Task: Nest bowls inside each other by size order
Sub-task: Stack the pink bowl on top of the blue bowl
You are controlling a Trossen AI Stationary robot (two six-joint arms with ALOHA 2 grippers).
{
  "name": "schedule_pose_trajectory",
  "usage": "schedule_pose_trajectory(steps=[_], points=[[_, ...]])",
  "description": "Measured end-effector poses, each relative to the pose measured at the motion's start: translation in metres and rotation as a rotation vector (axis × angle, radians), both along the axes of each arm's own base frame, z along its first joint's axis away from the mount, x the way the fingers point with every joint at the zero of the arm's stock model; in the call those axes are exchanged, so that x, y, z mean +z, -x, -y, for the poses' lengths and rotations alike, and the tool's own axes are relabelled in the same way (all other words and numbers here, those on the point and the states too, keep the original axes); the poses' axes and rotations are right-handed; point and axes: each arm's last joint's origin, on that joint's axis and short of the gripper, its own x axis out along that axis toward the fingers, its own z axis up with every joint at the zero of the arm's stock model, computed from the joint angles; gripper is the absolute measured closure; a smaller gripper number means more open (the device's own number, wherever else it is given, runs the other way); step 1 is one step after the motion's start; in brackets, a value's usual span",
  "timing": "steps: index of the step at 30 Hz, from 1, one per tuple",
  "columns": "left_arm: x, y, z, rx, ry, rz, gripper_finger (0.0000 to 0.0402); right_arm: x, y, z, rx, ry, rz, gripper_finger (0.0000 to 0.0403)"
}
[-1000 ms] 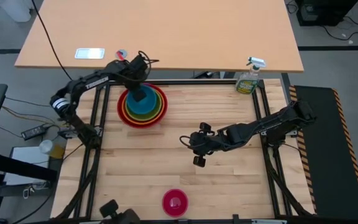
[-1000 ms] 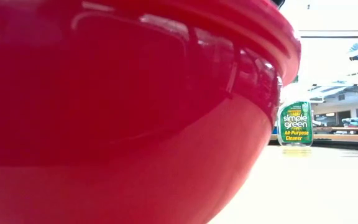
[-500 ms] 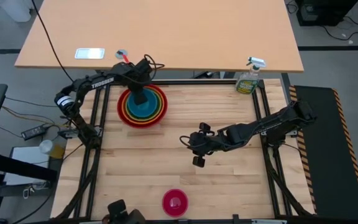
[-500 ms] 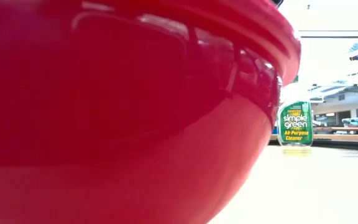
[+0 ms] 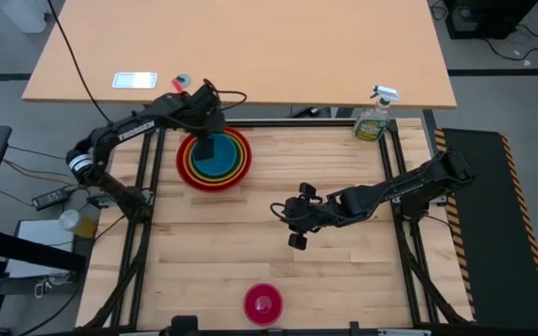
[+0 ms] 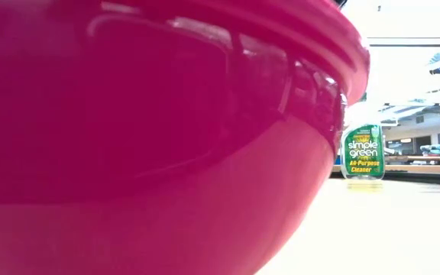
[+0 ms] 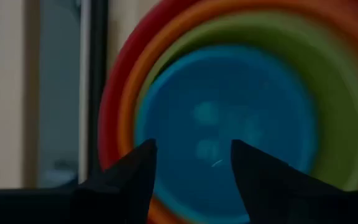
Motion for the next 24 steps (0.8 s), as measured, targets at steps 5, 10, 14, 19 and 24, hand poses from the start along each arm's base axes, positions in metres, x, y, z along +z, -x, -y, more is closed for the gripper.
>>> schedule_pose_trajectory(steps=[5, 10, 14, 19, 24], points=[[-0.001, 0.002, 0.003, -0.003, 0.051, 0.002, 0.0206, 0.000, 0.000, 0.001, -0.010, 0.021, 0.003, 0.0288], [-0.023, -0.002, 0.003, -0.007, 0.102, -0.107, 0.0216, 0.000, -0.002, 0.000, -0.012, 0.019, 0.018, 0.0288], [-0.052, 0.000, -0.001, 0.025, -0.026, -0.228, 0.0223, -0.005, -0.006, -0.001, -0.005, 0.021, 0.018, 0.0288], [-0.075, 0.003, -0.004, 0.036, -0.142, -0.265, 0.0230, -0.010, -0.008, -0.002, 0.021, 0.025, -0.006, 0.0288], [-0.076, 0.000, -0.004, 0.035, -0.170, -0.253, 0.0230, -0.011, -0.009, 0.000, 0.020, 0.024, -0.009, 0.0288]])
